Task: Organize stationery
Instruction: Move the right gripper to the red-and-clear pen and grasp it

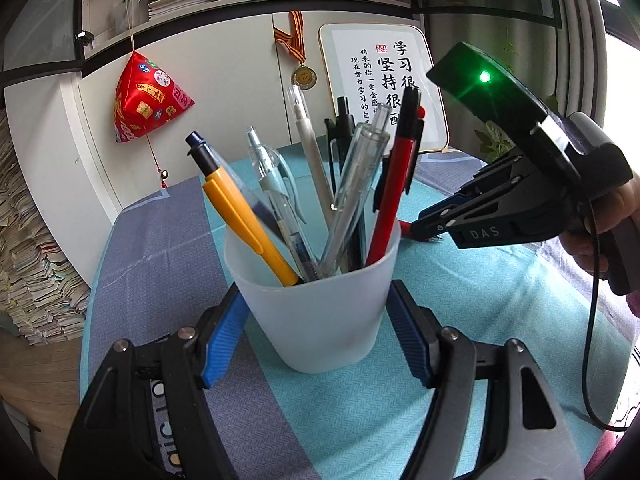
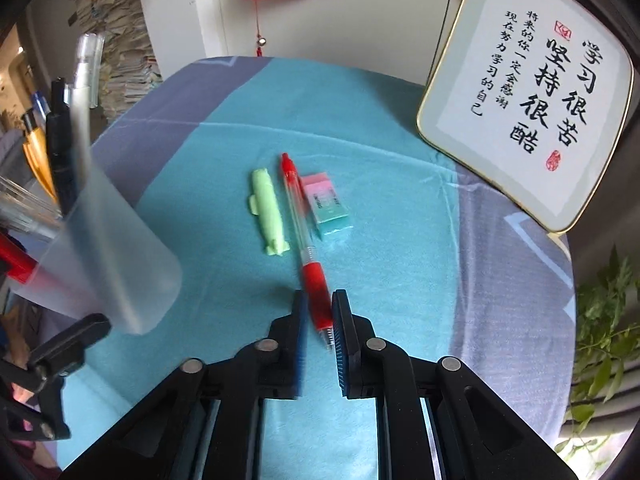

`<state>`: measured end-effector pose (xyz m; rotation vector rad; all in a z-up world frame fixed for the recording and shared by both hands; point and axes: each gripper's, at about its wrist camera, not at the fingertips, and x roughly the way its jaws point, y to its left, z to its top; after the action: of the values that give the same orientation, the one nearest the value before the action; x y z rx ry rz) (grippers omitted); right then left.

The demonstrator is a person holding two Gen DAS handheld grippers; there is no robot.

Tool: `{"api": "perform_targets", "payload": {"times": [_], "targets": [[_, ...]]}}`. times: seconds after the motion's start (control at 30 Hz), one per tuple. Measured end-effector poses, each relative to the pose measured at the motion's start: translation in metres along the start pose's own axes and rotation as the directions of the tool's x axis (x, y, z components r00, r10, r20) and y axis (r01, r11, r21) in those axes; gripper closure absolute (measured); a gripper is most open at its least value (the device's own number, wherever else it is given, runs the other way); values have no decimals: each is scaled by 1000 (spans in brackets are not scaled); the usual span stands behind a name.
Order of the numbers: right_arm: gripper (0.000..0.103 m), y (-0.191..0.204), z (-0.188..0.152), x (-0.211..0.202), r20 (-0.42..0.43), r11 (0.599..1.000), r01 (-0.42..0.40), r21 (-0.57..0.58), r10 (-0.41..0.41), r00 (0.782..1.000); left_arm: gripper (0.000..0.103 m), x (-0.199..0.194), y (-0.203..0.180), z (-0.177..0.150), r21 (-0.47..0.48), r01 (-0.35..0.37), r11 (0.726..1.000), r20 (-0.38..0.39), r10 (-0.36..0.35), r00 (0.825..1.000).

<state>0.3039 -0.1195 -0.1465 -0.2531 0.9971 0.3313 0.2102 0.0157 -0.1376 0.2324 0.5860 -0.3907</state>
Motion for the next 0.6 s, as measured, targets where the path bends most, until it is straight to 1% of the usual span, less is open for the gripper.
{"api": "perform_targets", "payload": {"times": [0.1,0.17,0.2,0.23,0.33,0.43,0.5,0.53,0.6], "targets": [[93,2,-6,-5,-11,1000,12,-10,-12,1000,34,0,1,0,0,0,1000,0,0,1000],[94,0,-14,-11,-17,1000,3,-9,-3,1000,34,0,1,0,0,0,1000,0,0,1000],[98,-2,-18,-13,-19,1000,2,-4,-2,1000,34,0,1,0,0,0,1000,0,0,1000],[102,-5,-26,-20,-30,1000,2,7,-1,1000,34,0,1,0,0,0,1000,0,0,1000],[102,-10,-51,-37,-45,1000,-1,15,1,999,34,0,1,0,2,-1,1000,0,1,1000],[102,-14,-85,-55,-71,999,32,-7,-33,997,34,0,1,0,4,-3,1000,-1,3,1000],[102,-18,-97,-64,-57,999,33,-10,-34,998,34,0,0,0,7,-6,1000,0,6,1000],[102,-21,-100,-70,-34,1000,27,-2,-28,999,34,0,-1,-1,10,-7,1000,0,7,1000],[101,-24,-97,-74,-14,1000,0,13,0,1000,34,-1,-2,-1,13,-9,1000,0,9,1000]]}}
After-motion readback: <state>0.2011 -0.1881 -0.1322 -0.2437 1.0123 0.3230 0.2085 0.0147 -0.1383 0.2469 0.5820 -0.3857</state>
